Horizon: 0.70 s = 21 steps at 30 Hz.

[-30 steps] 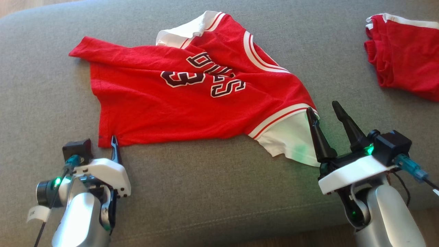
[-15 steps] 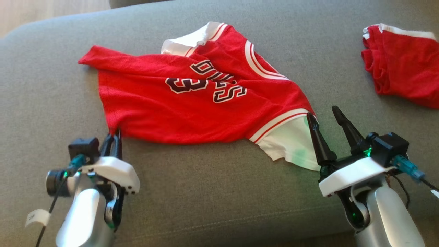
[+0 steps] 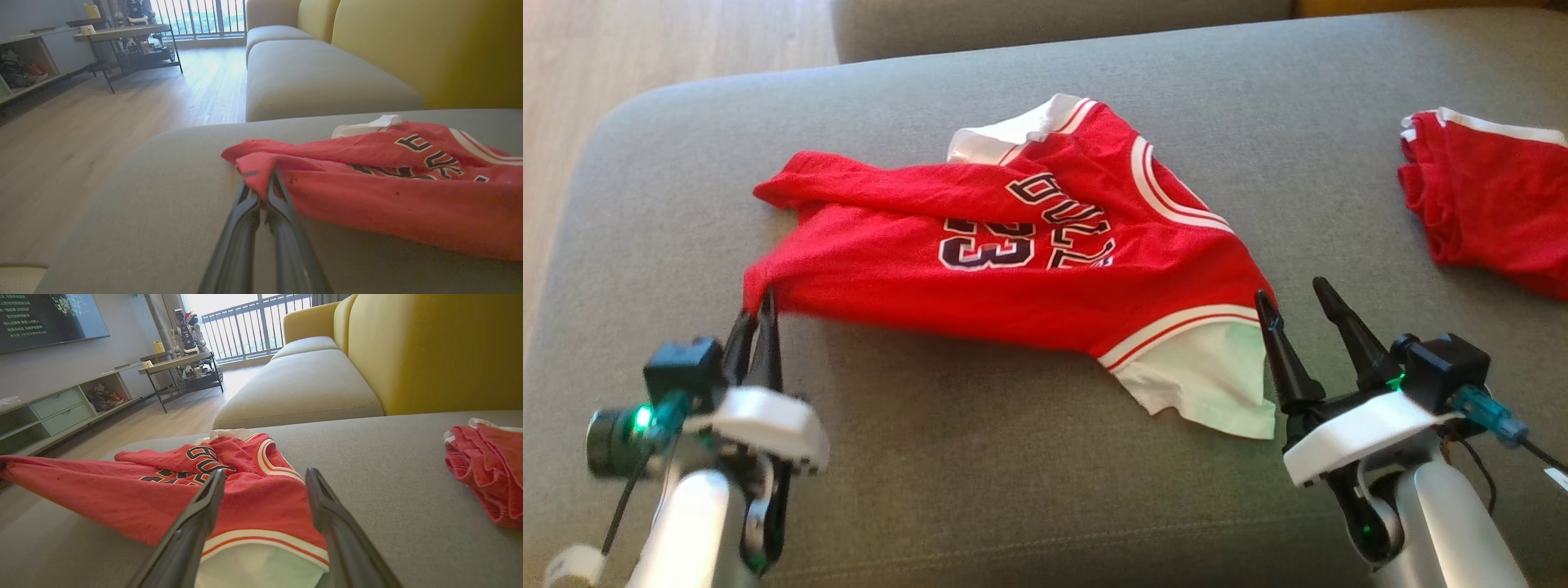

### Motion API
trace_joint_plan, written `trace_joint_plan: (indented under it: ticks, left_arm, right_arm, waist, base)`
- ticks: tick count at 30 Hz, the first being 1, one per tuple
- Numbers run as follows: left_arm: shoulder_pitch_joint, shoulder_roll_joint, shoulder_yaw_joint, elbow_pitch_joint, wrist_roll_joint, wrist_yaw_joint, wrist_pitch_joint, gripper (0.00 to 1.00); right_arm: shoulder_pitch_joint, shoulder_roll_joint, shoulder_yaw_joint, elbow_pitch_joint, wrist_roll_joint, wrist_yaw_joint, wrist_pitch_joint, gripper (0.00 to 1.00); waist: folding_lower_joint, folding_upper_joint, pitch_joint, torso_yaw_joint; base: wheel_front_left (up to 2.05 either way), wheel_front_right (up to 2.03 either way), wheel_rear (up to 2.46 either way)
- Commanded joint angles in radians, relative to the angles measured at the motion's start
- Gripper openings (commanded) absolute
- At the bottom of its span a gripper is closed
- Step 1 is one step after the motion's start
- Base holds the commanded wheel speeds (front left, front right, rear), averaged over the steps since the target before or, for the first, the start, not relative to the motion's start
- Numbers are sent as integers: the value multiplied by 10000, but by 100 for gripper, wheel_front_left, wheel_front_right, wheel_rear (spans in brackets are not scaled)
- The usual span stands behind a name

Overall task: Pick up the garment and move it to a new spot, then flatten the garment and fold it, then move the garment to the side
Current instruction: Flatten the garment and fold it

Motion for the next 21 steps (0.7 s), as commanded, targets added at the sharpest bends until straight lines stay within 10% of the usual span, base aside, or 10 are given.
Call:
trace_joint_plan:
  ticks: [1,8,9,10,11,21]
  left_arm:
    - [-121,355,506,-382,-2,94,91,0]
    - [418,531,336,159,-9,55,603,2]
    - [406,526,255,361,28,32,629,31]
    - [380,510,173,573,60,4,637,93]
    - [339,475,135,774,53,-4,632,100]
    - [367,131,738,580,-584,318,-469,100]
  right_arm:
    - [-157,-28,194,-291,26,-4,-15,100]
    - [-154,-28,236,-155,-33,-4,211,100]
    - [-166,-28,273,-140,-31,-4,240,100]
    - [-176,-28,307,-125,-39,-4,270,100]
    - [-181,-28,331,-110,-45,-4,290,100]
    - [21,-28,132,-248,-106,-4,356,100]
  waist:
    - [1,0,-49,87]
    - [1,0,-82,237]
    - [1,0,-86,236]
    - [1,0,-93,233]
    - [1,0,-105,227]
    - [1,0,-234,320]
  base:
    - [0,0,0]
    - [0,0,0]
    - [0,0,0]
    - [0,0,0]
    - [0,0,0]
    - [0,0,0]
